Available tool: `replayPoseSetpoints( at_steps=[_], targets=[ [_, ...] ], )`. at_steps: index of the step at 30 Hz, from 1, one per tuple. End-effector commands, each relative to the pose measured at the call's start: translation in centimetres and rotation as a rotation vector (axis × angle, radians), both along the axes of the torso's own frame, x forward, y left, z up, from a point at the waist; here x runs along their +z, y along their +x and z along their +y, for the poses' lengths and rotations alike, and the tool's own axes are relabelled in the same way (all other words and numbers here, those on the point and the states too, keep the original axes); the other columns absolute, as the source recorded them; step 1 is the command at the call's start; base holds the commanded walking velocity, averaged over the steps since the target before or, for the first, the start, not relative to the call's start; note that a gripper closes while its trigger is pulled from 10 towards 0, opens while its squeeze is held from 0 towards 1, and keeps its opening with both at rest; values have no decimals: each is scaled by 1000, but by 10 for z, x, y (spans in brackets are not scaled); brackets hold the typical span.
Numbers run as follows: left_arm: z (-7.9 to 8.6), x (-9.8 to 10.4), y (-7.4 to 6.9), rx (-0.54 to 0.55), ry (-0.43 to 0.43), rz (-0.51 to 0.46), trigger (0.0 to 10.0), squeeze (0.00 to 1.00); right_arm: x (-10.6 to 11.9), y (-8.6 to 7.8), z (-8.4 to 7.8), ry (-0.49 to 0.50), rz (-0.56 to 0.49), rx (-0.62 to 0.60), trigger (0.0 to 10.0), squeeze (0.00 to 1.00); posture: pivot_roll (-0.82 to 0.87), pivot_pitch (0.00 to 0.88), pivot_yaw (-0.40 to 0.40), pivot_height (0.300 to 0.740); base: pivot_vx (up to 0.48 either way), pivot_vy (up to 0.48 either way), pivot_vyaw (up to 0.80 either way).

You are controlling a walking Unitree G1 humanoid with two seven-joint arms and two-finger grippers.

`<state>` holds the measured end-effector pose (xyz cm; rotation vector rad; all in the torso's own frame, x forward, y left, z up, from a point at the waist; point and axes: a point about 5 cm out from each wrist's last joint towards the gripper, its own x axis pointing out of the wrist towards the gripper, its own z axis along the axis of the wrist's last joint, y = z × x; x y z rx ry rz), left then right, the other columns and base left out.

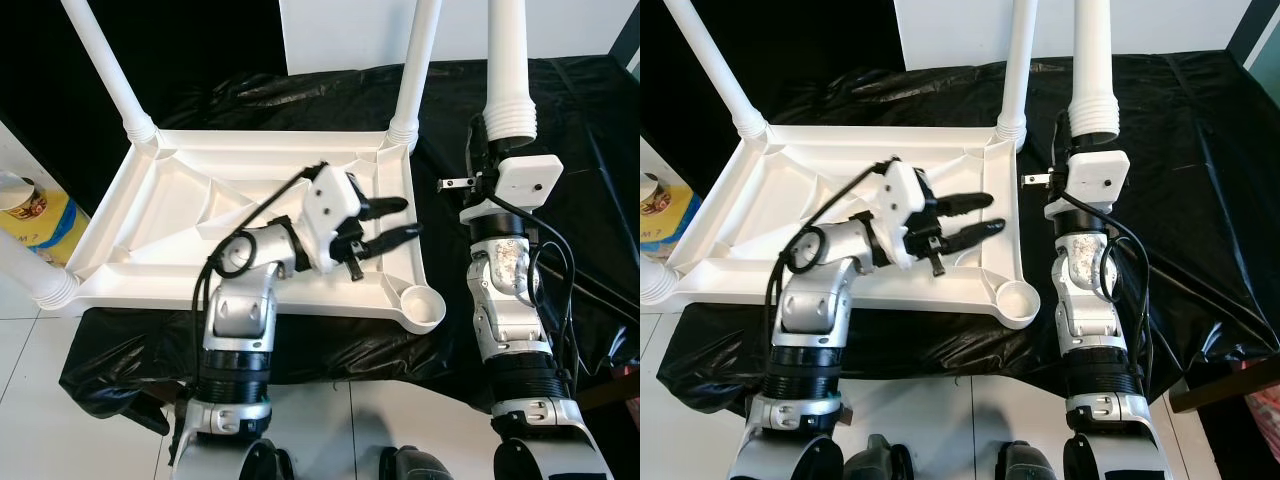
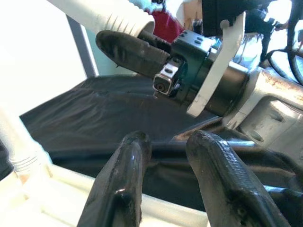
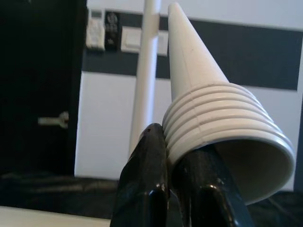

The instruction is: Building children table

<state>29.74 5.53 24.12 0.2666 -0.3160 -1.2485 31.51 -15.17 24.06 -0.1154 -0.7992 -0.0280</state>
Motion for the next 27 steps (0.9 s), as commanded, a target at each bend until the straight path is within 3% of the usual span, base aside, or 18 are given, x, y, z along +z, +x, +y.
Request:
replayPoseSetpoints(
  at_steps=[1,3,12,17,18,27],
  targets=[
    [13,9,19,356,-190,27,10000,0,20,-6,5,-17,-100,14,10000,0,-4,58,-8,740,0,0,0],
    [16,14,22,339,-243,61,10000,0,29,-8,9,-29,-134,24,10000,0,-3,58,-11,740,0,0,0],
    [22,28,30,316,-334,75,10000,0,40,-13,18,-40,-167,75,10000,0,-8,53,-10,740,0,0,0],
    [24,32,32,300,-351,82,10000,0,38,-13,20,-48,-159,94,10000,0,-10,52,-10,740,0,0,0],
    [26,35,33,282,-368,96,10000,996,34,-14,23,-60,-139,118,10000,0,-12,53,-9,740,0,0,0],
    [35,35,35,184,-445,204,10000,1000,4,-23,32,-118,-8,256,10000,0,-10,57,-8,740,0,0,0]
  ],
)
